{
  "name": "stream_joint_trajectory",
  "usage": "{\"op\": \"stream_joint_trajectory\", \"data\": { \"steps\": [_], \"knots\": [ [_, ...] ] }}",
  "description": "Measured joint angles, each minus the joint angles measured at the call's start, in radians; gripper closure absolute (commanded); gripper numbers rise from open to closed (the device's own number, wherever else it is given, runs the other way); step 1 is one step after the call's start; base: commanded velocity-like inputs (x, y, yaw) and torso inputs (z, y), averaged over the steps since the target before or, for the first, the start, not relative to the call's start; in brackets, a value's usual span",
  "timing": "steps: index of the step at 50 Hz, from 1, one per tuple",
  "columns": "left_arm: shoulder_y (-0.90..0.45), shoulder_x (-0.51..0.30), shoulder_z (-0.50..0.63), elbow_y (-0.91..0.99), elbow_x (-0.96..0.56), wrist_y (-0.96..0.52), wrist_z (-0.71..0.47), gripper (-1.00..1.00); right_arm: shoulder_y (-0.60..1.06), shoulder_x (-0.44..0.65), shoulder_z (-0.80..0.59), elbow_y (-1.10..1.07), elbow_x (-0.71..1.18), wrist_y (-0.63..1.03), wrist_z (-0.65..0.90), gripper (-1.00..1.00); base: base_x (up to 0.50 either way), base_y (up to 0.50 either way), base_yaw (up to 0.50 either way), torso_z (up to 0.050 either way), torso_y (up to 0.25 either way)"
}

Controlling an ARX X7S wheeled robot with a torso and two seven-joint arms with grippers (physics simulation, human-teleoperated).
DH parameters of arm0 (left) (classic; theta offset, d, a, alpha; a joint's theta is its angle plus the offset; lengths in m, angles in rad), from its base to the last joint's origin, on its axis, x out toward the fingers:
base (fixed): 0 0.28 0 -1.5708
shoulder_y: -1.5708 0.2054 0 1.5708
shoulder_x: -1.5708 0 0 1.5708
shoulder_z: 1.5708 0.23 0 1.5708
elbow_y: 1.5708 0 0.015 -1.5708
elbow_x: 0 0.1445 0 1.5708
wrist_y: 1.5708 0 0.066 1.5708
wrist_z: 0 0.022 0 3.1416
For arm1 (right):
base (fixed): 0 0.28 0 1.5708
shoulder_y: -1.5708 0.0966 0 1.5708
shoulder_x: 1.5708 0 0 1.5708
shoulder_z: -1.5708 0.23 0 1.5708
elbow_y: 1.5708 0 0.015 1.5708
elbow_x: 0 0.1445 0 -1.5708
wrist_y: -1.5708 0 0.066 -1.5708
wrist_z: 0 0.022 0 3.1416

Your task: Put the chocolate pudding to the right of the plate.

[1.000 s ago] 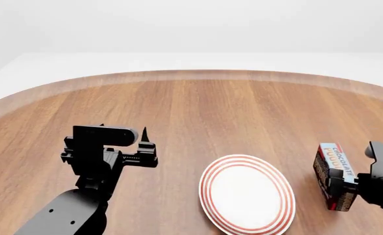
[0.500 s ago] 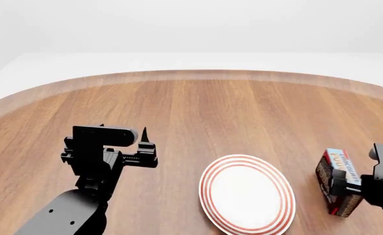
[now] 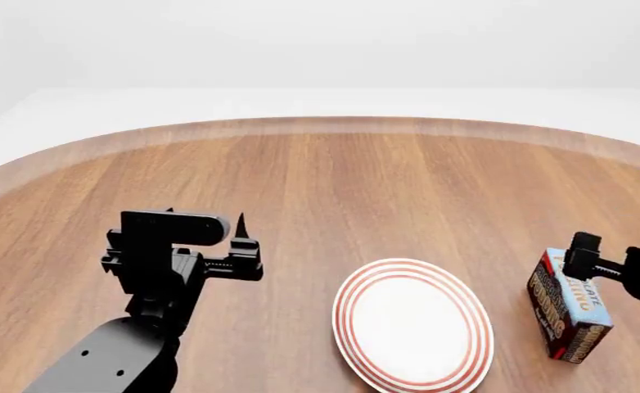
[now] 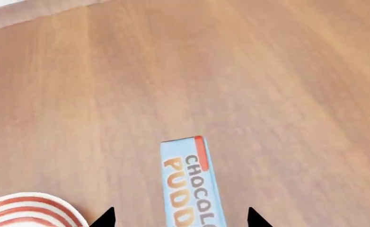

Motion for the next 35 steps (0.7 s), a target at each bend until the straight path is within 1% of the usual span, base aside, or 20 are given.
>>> {"op": "stream_joint_trajectory", "data": {
  "steps": [8, 17, 22, 35],
  "knots": [
    [-0.002, -0.001, 0.002, 0.000, -0.003, -0.001, -0.002, -1.00, -0.030, 0.028, 0.084, -0.110, 0.064, -0.026, 0.027, -1.00, 0.00, 0.00, 0.00, 0.000, 0.000],
    [-0.005, -0.003, 0.003, 0.000, -0.007, -0.001, -0.004, -1.00, -0.054, 0.044, 0.133, -0.176, 0.103, -0.042, 0.036, -1.00, 0.00, 0.00, 0.00, 0.000, 0.000],
    [-0.005, -0.004, 0.002, -0.001, -0.009, 0.001, -0.005, -1.00, -0.100, 0.059, 0.170, -0.255, 0.132, -0.051, 0.056, -1.00, 0.00, 0.00, 0.00, 0.000, 0.000],
    [-0.007, -0.007, 0.002, 0.002, -0.013, 0.003, -0.010, -1.00, -0.334, 0.130, 0.330, -0.672, 0.235, -0.068, 0.200, -1.00, 0.00, 0.00, 0.00, 0.000, 0.000]
  ]
}}
